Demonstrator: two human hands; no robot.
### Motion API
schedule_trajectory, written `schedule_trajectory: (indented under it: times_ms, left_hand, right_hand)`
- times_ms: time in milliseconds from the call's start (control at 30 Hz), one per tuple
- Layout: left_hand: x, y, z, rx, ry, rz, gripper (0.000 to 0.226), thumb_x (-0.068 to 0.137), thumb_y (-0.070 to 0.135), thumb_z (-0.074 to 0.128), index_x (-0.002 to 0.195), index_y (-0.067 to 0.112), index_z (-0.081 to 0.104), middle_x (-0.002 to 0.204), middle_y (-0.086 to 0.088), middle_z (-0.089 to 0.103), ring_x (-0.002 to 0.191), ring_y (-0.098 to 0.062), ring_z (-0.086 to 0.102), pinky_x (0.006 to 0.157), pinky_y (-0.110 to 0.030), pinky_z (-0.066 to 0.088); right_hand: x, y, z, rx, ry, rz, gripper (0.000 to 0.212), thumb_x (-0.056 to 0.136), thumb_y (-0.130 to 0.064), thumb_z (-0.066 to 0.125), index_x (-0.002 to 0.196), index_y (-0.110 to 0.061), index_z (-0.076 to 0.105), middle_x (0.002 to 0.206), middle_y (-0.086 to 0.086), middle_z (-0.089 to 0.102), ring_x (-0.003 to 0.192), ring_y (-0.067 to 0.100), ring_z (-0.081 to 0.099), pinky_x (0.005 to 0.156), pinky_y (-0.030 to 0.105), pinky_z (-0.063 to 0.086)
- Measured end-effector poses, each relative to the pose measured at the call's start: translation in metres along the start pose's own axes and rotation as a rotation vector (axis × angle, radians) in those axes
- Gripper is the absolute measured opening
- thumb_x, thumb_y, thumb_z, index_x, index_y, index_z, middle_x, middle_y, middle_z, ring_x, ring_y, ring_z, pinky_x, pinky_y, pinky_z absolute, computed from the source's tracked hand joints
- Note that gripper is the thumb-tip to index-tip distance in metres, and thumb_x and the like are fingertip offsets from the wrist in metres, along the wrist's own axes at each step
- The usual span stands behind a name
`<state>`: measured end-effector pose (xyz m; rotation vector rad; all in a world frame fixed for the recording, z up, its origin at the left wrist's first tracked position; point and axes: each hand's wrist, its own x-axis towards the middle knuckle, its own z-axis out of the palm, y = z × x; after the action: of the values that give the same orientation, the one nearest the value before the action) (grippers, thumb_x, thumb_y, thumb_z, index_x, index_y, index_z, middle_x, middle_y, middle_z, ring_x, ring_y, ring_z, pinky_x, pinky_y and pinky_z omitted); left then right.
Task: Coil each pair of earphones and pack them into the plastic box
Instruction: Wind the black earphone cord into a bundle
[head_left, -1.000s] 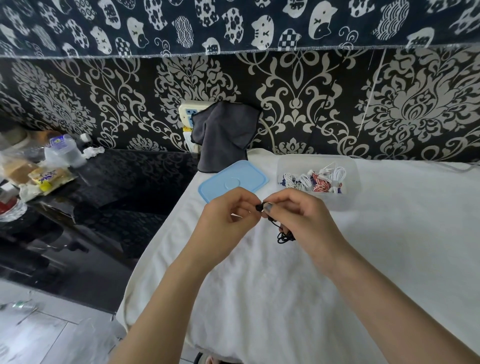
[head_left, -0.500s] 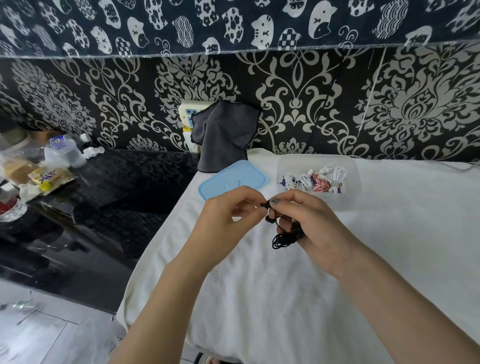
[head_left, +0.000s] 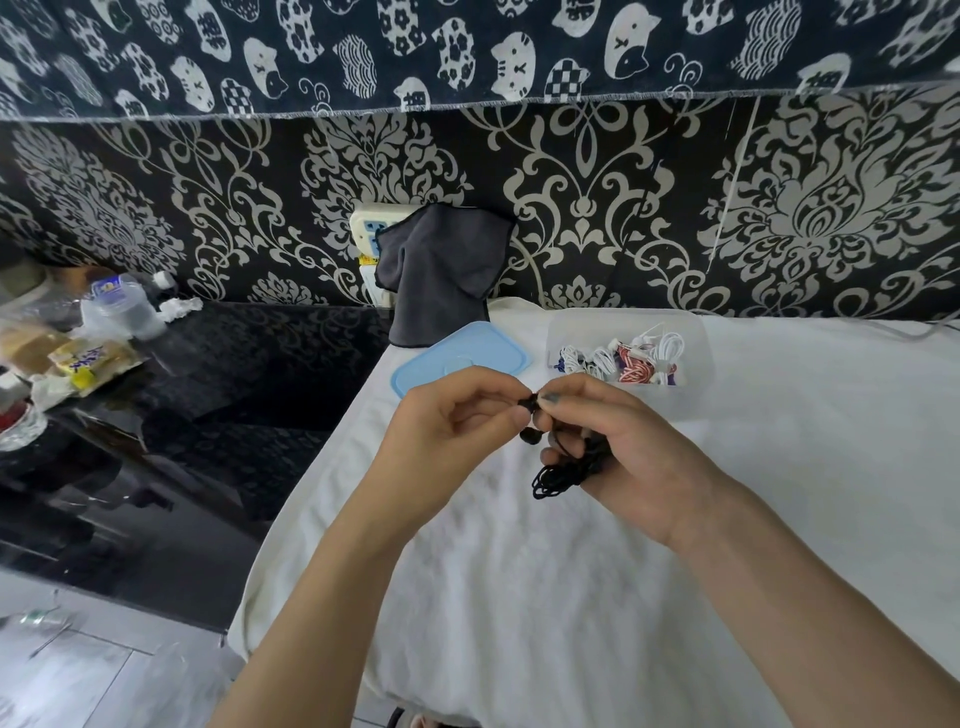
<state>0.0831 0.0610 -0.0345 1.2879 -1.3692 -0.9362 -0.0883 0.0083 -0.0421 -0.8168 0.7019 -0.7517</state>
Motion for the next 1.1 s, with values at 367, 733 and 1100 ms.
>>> schedule_trajectory:
  times_ms: [367,733,1100]
  left_hand:
    - [0.001,0.0,0.0,-0.178,-0.031,-0.032,0.016,0.081,0.014,0.073,0.095,0.007,0.072,0.089,-0.012,0.077,0.086,-0.02,0.073,0.085,-0.03,0.057]
    - [0.005,-0.008,-0.001,-0.333,-0.108,-0.107,0.012,0.088,0.006,0.069,0.096,0.012,0.075,0.094,-0.016,0.073,0.095,-0.029,0.066,0.091,-0.032,0.053]
    - [0.006,-0.009,0.001,-0.39,-0.138,-0.108,0.005,0.09,0.011,0.068,0.094,0.012,0.071,0.088,-0.016,0.071,0.091,-0.029,0.065,0.093,-0.037,0.051]
  right_hand:
    - [-0.003,-0.001,0.001,0.191,-0.072,0.097,0.011,0.08,-0.011,0.068,0.071,-0.012,0.06,0.069,0.004,0.058,0.052,0.012,0.039,0.066,0.029,0.044]
    - [-0.006,-0.001,0.005,0.374,-0.068,0.199,0.02,0.08,-0.01,0.069,0.074,-0.013,0.05,0.067,0.005,0.055,0.054,0.013,0.035,0.059,0.026,0.046]
    - [-0.011,0.001,0.01,0.457,-0.053,0.233,0.007,0.08,-0.009,0.068,0.083,-0.006,0.063,0.069,0.005,0.055,0.049,0.011,0.036,0.058,0.025,0.045]
